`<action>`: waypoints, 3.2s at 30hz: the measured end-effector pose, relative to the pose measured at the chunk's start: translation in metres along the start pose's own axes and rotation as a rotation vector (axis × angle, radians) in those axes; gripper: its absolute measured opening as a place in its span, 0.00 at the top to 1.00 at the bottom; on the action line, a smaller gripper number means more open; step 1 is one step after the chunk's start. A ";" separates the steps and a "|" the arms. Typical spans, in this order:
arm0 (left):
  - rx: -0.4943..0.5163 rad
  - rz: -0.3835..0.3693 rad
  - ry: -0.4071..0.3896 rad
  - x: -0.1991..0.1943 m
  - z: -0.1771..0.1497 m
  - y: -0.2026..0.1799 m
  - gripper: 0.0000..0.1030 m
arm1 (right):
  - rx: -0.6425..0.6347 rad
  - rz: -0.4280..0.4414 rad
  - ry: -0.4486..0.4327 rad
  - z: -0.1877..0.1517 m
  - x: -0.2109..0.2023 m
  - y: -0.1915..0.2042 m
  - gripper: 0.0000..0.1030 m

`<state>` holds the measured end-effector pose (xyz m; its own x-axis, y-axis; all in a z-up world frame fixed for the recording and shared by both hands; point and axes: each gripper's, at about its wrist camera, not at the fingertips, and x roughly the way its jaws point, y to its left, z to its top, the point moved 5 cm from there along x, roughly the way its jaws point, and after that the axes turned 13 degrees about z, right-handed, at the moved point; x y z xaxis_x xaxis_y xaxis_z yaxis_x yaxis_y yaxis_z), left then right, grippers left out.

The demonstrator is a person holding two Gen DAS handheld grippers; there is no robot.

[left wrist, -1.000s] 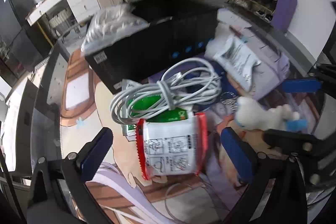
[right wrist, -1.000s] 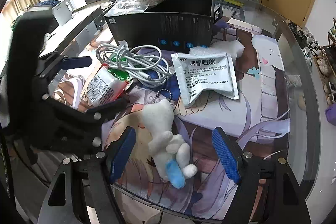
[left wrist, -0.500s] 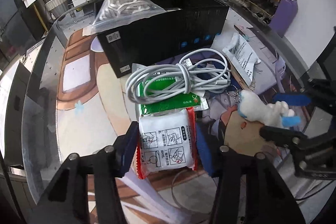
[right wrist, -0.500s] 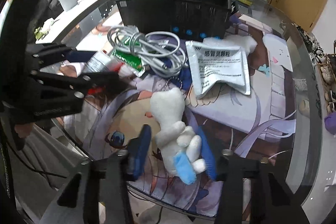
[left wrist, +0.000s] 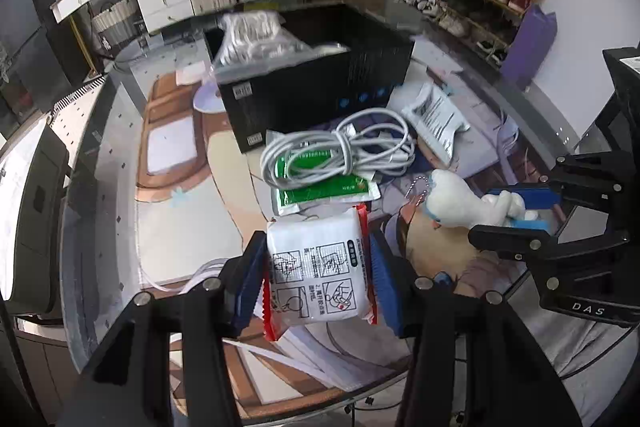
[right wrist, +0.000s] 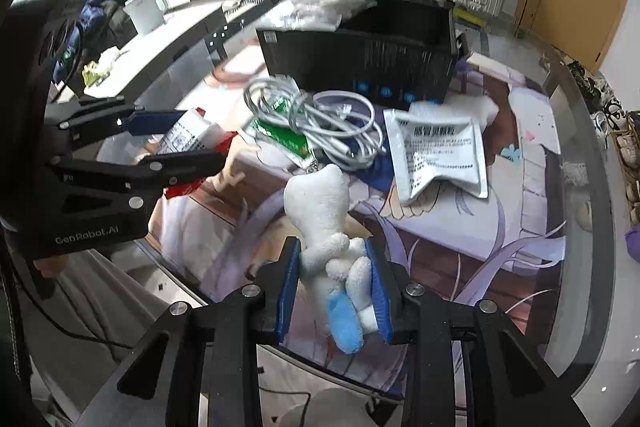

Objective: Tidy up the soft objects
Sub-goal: 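Carry the packet and plush toy into the black box with both tools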

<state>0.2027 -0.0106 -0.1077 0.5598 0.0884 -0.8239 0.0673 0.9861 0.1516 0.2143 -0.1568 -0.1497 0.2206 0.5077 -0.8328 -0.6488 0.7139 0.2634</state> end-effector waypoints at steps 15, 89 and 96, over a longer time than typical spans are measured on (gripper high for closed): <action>-0.033 0.015 -0.160 -0.045 0.017 0.010 0.52 | -0.011 0.019 -0.159 0.016 -0.044 0.019 0.68; -0.173 0.151 -0.106 0.089 0.142 0.029 0.51 | 0.211 -0.027 -0.198 0.178 0.052 -0.103 0.68; -0.153 0.170 -0.120 0.085 0.141 0.029 0.49 | 0.212 -0.019 -0.190 0.174 0.057 -0.105 0.68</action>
<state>0.3686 0.0056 -0.0963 0.6467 0.2463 -0.7219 -0.1564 0.9691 0.1906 0.4221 -0.1192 -0.1400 0.3769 0.5602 -0.7376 -0.4808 0.7990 0.3611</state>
